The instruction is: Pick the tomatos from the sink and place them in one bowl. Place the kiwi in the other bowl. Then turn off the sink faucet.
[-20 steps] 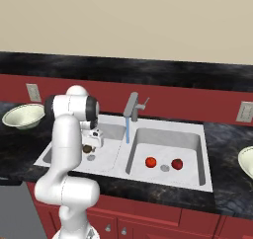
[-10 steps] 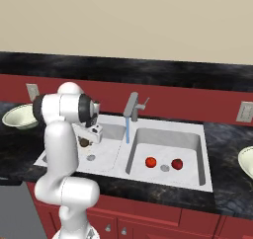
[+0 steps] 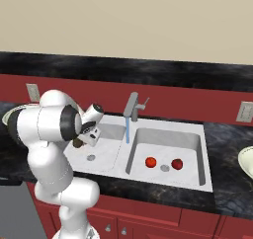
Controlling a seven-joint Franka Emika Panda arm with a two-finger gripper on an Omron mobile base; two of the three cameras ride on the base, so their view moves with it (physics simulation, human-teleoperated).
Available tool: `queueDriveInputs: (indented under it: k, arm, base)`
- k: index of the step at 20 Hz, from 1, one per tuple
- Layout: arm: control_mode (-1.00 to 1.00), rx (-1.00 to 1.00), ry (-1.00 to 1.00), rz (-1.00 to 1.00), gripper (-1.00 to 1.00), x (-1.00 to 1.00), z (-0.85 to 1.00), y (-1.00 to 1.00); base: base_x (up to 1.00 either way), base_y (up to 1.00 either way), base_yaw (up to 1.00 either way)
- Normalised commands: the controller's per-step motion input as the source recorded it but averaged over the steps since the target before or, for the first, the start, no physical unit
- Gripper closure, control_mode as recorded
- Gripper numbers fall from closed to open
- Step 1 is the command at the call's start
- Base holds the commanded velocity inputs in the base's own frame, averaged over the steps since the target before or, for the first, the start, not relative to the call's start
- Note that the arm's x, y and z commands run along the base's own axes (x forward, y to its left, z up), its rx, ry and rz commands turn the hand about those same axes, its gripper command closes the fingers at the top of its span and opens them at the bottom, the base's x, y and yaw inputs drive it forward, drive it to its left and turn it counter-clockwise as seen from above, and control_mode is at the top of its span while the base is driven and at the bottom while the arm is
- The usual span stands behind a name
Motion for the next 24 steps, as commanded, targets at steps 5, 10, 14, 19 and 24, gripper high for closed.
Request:
queueDriveInputs:
  k: [5, 10, 14, 19, 24]
  arm:
    - [-1.00, 0.15, 0.09, -0.03, 1.00, -0.04, 0.92, 0.01]
    - [-1.00, 0.07, 0.18, -0.06, 1.00, 0.01, 0.66, 0.18]
    - [-1.00, 0.10, 0.05, -0.04, 1.00, 0.00, 0.37, 0.27]
    - [-1.00, 0.08, 0.05, 0.00, 1.00, 0.20, 0.03, 0.33]
    - [-1.00, 0.11, 0.00, 0.00, 1.00, 0.16, 0.15, 0.29]
  base:
    - [0.00, 0.00, 0.00]
    - [0.00, 0.00, 0.00]
    - [0.00, 0.00, 0.00]
    - [0.00, 0.00, 0.00]
    - [0.00, 0.00, 0.00]
